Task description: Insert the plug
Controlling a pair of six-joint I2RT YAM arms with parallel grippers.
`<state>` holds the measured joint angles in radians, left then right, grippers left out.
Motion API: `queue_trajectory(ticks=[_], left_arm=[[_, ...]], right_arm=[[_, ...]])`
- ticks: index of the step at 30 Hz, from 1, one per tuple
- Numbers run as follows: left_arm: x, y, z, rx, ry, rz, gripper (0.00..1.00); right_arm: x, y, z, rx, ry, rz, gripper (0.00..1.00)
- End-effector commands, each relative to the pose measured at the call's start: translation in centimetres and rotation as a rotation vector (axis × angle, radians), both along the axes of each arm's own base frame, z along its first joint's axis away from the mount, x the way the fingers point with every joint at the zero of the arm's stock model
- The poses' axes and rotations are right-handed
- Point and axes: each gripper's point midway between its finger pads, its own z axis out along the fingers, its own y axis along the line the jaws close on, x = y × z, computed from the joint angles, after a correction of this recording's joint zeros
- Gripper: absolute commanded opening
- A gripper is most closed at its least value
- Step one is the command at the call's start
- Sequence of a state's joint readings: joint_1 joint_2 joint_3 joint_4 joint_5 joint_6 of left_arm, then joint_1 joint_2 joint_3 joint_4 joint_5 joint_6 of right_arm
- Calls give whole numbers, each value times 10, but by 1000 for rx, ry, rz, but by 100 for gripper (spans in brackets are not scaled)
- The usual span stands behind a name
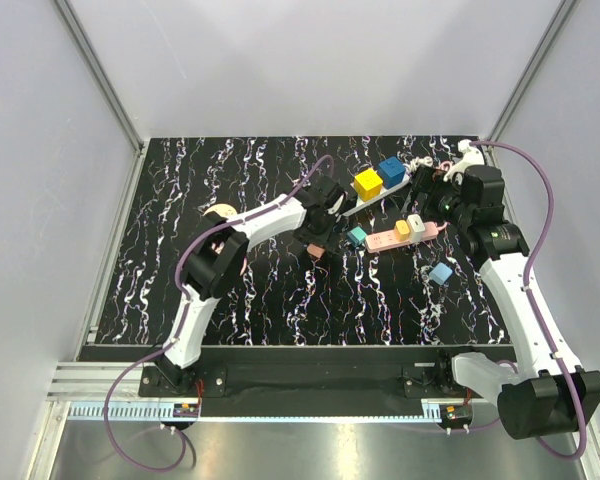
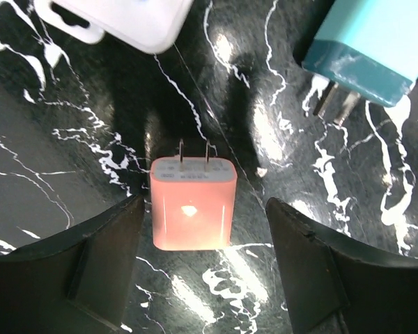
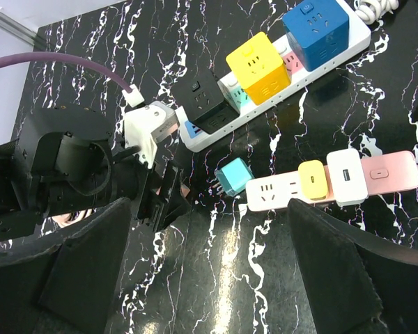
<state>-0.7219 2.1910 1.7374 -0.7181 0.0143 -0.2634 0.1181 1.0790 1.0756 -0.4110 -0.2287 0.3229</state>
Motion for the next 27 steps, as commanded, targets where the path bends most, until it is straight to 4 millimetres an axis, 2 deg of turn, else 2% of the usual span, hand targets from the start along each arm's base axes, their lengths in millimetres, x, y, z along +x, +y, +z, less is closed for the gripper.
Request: queue_trajectory(ticks=[1,3,5,6,10,14,17,18,19,20,21,22,23,24,26,27], left_arm=[[19,-3,11,15,-75,31,73],[18,-2,9,20,-68,29,69],[15,-3,6,18,-55,30,61],[14,-3,4,15,-46,35,46],[7,-6,7,-9,-14,41,16],[-7,-18,27,-121,54,67,2],[-13,-33,59,-295,128,128,0],[-11,-36,84,-379,132,171,0],[-18,-36,86,-419,163,192,0],[-24,-42,100,-502,203,189,0],[-12,-50,121,-625,195,239,0],[-26,-47,133,-701,242,245,0],[-11,-51,157,-833,192,242,0],[-21,-47,161,-911,280,332,0],[-24,-47,183,-1064,338,352,0],[-18,-47,211,-1196,350,373,0]], right_arm=[[3,4,10,6,-48,13,100],[4,3,9,5,-49,13,99],[4,3,8,2,-47,14,100],[3,4,7,-1,-44,15,100],[4,3,0,-4,-28,14,100],[5,10,-12,11,12,51,96],[8,23,-25,27,59,103,88],[10,27,-33,21,82,108,87],[10,32,-35,10,84,121,86],[11,37,-36,-6,82,126,85],[6,54,-38,-23,79,171,84],[6,61,-39,-46,73,182,84],[7,63,-42,-72,68,160,83],[0,78,-41,-77,57,193,82],[-1,86,-41,-52,35,194,79],[-2,90,-40,-39,22,201,75]])
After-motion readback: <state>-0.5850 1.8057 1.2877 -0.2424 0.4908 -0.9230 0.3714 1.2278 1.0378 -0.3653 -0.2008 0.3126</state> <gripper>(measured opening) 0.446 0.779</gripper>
